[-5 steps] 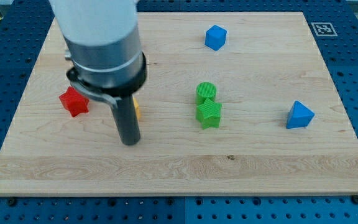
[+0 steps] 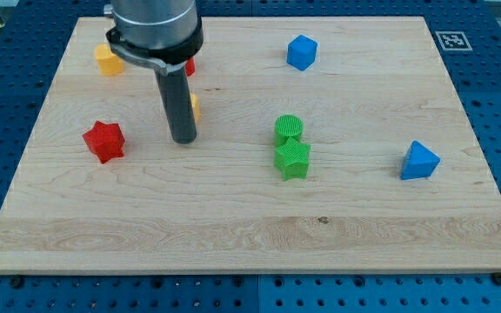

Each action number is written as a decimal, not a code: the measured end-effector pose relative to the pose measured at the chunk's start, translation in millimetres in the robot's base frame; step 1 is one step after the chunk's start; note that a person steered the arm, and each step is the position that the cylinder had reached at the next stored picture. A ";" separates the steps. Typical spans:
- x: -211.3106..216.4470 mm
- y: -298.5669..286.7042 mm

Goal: Place yellow hexagon into red circle

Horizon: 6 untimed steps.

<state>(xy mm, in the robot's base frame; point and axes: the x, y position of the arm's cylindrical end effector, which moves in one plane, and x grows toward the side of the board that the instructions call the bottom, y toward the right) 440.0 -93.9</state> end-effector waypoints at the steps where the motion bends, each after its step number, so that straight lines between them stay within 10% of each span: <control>1: -43.1 0.0; 6: -81.9 -111.6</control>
